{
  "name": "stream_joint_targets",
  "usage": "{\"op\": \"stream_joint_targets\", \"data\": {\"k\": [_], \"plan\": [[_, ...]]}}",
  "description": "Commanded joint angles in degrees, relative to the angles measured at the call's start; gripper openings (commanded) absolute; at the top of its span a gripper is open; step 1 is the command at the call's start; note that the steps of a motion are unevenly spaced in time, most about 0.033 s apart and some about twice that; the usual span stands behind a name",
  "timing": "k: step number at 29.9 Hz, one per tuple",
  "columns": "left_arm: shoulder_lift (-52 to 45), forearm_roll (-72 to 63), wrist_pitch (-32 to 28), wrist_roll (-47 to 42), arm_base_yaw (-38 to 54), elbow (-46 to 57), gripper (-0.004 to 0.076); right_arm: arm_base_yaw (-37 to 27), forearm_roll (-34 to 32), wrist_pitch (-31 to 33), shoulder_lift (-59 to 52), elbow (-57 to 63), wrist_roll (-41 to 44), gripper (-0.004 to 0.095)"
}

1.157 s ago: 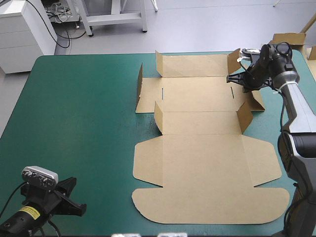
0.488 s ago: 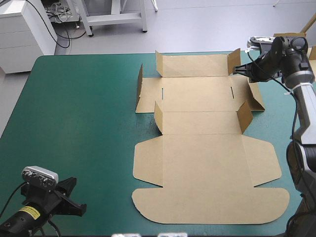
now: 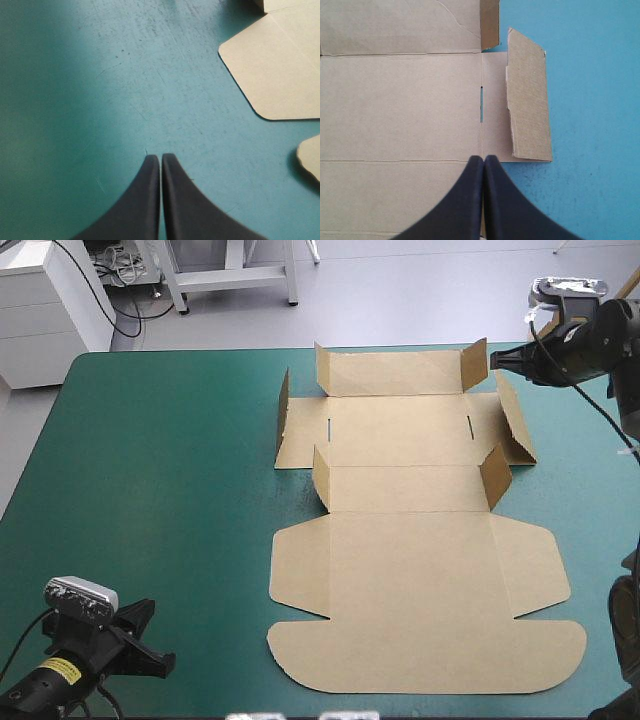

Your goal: Fold the box

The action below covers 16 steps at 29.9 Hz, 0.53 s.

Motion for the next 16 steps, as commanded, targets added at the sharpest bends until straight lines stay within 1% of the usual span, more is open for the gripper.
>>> {"op": "stream_joint_targets", "data": {"k": [1,7,12,16], "plan": [[0.70,-1.31,-3.79,-0.28,0.06,-1.41,-0.0008,-0.44,-0.25,-2.27,-5.74,2.07,-0.81,-0.0016],[0.70,-1.31,-3.79,-0.28,0.06,-1.41,-0.0008,-0.44,-3.81,-2.38,-10.15,14.49,-2.73,-0.0016],[0.70,-1.31,-3.79,-0.28,0.06,-1.41,-0.0008,-0.44,-2.60,-2.38,-10.28,17.98,-2.89,-0.0016],[0.70,-1.31,-3.79,-0.28,0.06,-1.41,-0.0008,-0.44,-3.81,-2.38,-10.28,18.37,-2.89,-0.0016]]}}
